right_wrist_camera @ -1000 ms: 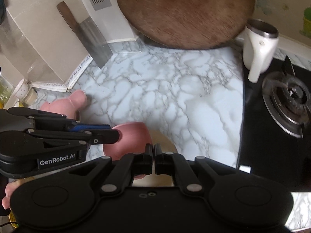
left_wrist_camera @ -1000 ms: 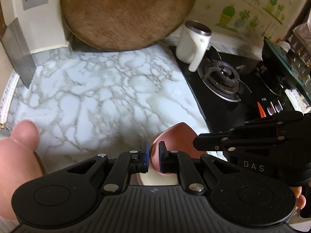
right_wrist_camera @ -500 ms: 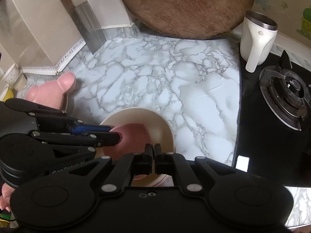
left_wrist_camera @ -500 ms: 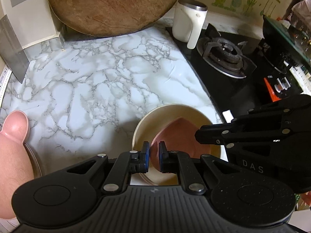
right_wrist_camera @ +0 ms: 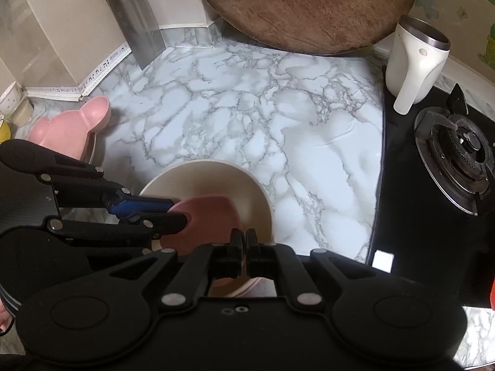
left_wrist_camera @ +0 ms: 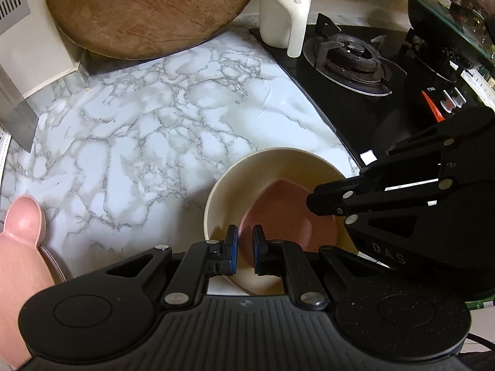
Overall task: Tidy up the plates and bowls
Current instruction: 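Lift the heart-shaped dish with both grippers and carry it over the cream bowl, then lower the heart-shaped dish into the cream bowl and open both grippers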
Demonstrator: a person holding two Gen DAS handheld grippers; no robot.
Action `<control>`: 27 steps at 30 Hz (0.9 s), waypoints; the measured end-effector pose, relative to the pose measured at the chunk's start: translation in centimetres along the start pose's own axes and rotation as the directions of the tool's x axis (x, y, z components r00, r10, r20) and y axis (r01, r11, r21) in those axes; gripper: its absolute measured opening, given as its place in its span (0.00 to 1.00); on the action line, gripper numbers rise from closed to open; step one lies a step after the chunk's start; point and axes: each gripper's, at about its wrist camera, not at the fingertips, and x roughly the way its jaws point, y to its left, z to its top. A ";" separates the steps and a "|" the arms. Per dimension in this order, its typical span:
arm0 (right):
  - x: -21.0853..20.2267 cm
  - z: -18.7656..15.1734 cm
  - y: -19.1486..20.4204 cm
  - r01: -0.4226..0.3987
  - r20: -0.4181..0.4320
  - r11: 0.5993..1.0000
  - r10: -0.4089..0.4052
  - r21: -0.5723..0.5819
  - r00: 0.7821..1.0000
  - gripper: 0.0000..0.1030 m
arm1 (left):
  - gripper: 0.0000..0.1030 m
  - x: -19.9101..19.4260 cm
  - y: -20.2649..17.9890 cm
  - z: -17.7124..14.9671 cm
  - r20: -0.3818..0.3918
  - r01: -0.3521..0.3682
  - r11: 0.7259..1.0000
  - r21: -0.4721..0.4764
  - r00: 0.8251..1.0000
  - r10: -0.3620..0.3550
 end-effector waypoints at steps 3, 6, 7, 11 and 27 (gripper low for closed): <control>0.0 0.1 -0.2 -0.014 -0.004 1.000 0.014 0.005 1.000 0.09 | 0.09 0.1 0.1 0.1 0.002 0.006 1.000 0.004 1.000 -0.006; 0.0 0.2 -0.2 -0.019 -0.007 1.000 0.019 0.007 1.000 0.13 | 0.09 0.0 0.3 0.1 0.003 0.018 1.000 -0.005 1.000 -0.018; 0.0 0.2 -0.1 -0.021 -0.007 1.000 0.021 0.007 1.000 0.14 | 0.09 -0.1 0.4 0.1 0.008 0.015 1.000 -0.004 1.000 -0.015; -0.4 0.3 -0.1 -0.024 0.002 1.000 0.024 0.013 1.000 0.17 | 0.09 -0.5 0.8 0.2 0.023 0.024 0.999 -0.021 0.999 -0.023; -3.6 -0.5 0.0 -0.058 0.094 0.998 0.055 0.026 0.994 0.29 | 0.13 -3.9 1.3 -1.0 0.139 0.040 0.999 -0.029 0.990 -0.035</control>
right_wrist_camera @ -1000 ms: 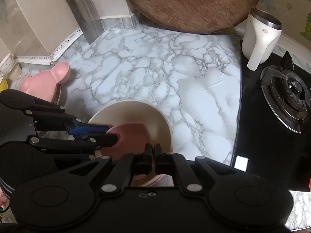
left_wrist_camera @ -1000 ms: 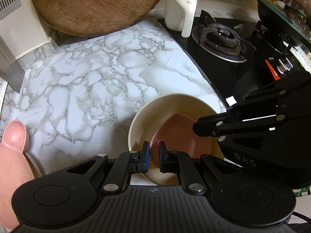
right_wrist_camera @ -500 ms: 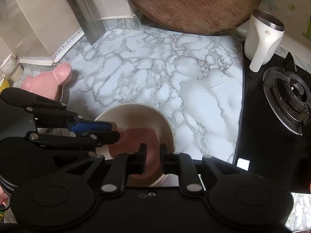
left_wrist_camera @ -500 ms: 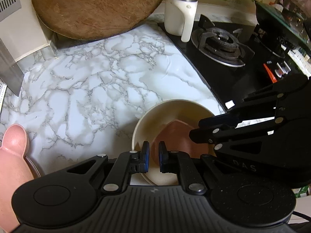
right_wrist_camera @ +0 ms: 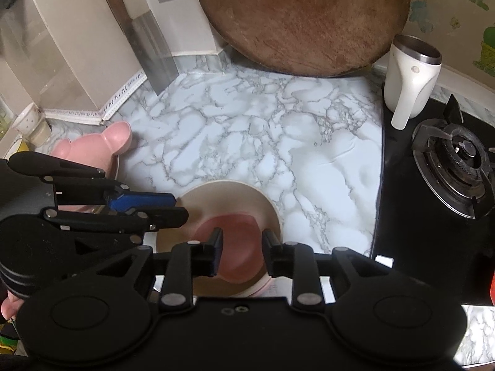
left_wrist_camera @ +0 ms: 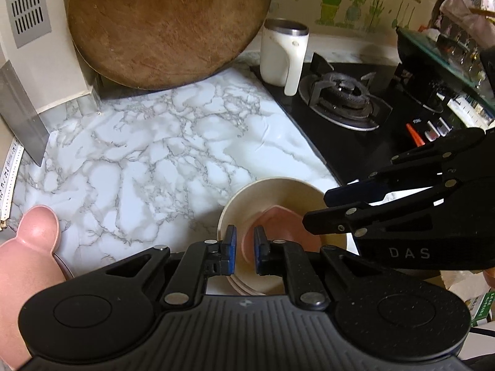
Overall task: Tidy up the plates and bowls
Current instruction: 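Lower the heart-shaped dish into the cream bowl and open both grippers, then close both grippers on the rim of the nested pink and cream bowls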
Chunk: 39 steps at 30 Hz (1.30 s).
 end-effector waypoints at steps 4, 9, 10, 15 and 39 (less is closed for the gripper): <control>-0.8 -0.1 0.2 -0.003 0.025 1.000 0.003 0.002 1.000 0.32 | 0.29 -1.0 0.1 -0.3 0.032 0.010 1.000 -0.011 0.999 -0.010; -1.9 -0.4 0.6 0.001 0.056 1.000 -0.001 0.000 0.998 0.39 | 0.41 -2.2 0.2 -0.8 0.075 0.005 1.000 -0.017 0.997 -0.004; -2.1 -0.5 0.6 0.001 0.062 1.000 -0.001 0.000 0.998 0.43 | 0.42 -2.4 0.3 -0.9 0.082 0.006 1.000 -0.021 0.997 -0.005; -3.1 -0.9 0.5 -0.002 0.088 1.000 0.000 0.020 0.996 0.58 | 0.52 -3.4 0.6 -1.5 0.116 0.006 1.000 -0.028 0.993 -0.003; -0.4 -3.2 -4.4 0.108 -0.019 0.930 -0.108 0.352 0.994 0.86 | 0.75 0.1 4.7 -3.2 0.001 0.058 0.923 -0.380 0.998 -0.063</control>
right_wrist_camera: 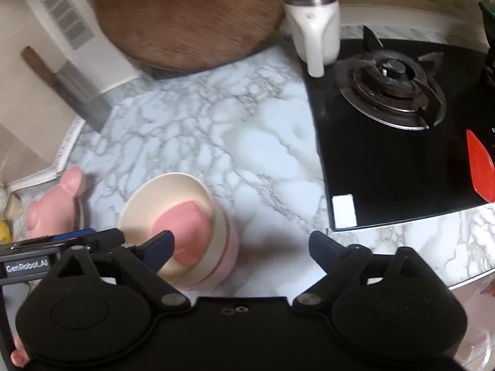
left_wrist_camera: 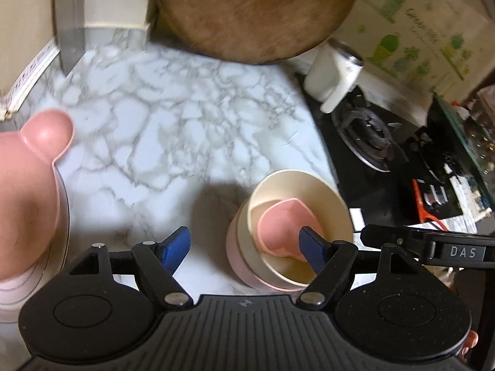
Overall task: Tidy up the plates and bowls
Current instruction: 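Close both grippers on the rim of the nested pink and cream bowls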
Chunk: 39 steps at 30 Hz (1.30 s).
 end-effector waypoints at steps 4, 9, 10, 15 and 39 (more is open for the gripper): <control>1.2 0.2 0.0 0.000 -0.026 1.000 0.000 -0.004 1.000 0.76 | 0.74 0.6 0.1 0.0 -0.006 -0.023 1.000 -0.021 1.000 0.023; 2.1 0.6 0.6 0.001 -0.036 1.000 -0.002 -0.030 0.999 0.69 | 0.68 1.1 -0.3 0.1 -0.013 -0.036 0.999 -0.006 0.999 0.036; 2.3 0.6 0.6 0.000 -0.042 0.999 -0.001 -0.033 0.999 0.67 | 0.64 1.2 -0.3 0.1 -0.018 -0.036 0.999 -0.004 0.999 0.036; 3.2 0.6 1.3 -0.001 -0.076 0.997 -0.005 -0.078 0.997 0.48 | 0.42 1.9 -0.4 0.0 -0.049 -0.030 1.000 0.002 0.998 0.030; 4.0 0.7 2.9 -0.024 -0.114 0.993 0.011 -0.115 0.993 0.21 | 0.20 3.4 -1.0 0.0 -0.096 -0.024 1.000 0.007 0.995 0.025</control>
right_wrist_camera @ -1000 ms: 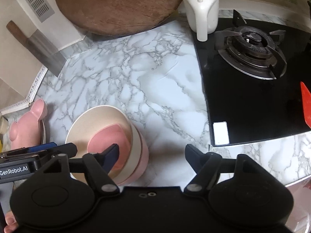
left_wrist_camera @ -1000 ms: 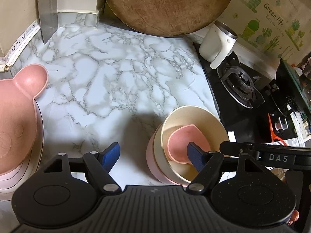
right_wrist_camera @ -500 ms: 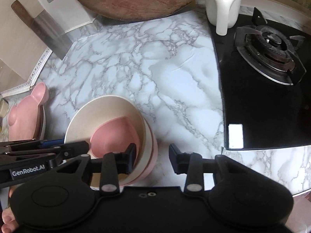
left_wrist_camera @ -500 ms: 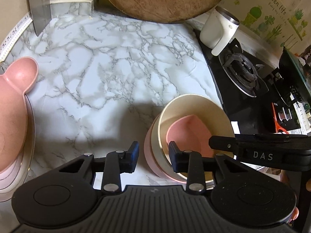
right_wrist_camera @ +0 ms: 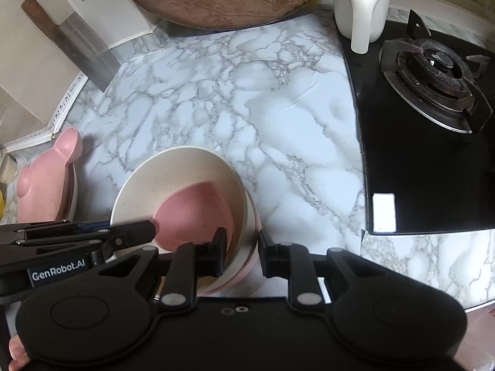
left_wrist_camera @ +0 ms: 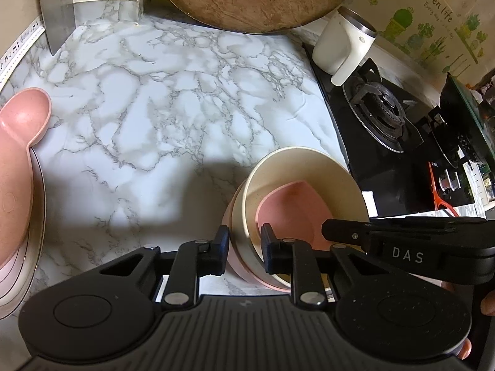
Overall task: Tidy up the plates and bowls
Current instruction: 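Close both grippers on the rim of the nested pink and cream bowls, then lift the nested bowls with both grippers and carry them over the bear plate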
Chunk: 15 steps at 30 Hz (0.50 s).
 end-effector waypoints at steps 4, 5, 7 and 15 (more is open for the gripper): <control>-0.1 0.0 0.2 0.022 0.008 1.000 -0.022 -0.013 1.000 0.18 | 0.19 -0.2 0.1 -0.1 0.002 0.003 1.000 -0.014 1.000 -0.003; -0.2 0.1 0.2 0.023 0.009 1.000 -0.023 -0.013 1.000 0.17 | 0.19 -0.3 0.1 -0.1 0.003 0.007 1.000 -0.013 1.000 -0.007; -0.3 0.2 0.4 0.026 0.011 1.000 -0.025 -0.016 1.000 0.17 | 0.19 -0.5 0.1 -0.1 0.010 0.004 1.000 -0.013 1.000 -0.004; -1.0 0.8 1.4 0.031 0.030 0.999 -0.030 -0.044 0.999 0.16 | 0.19 -1.4 0.2 0.1 0.033 -0.003 1.000 -0.018 0.999 0.004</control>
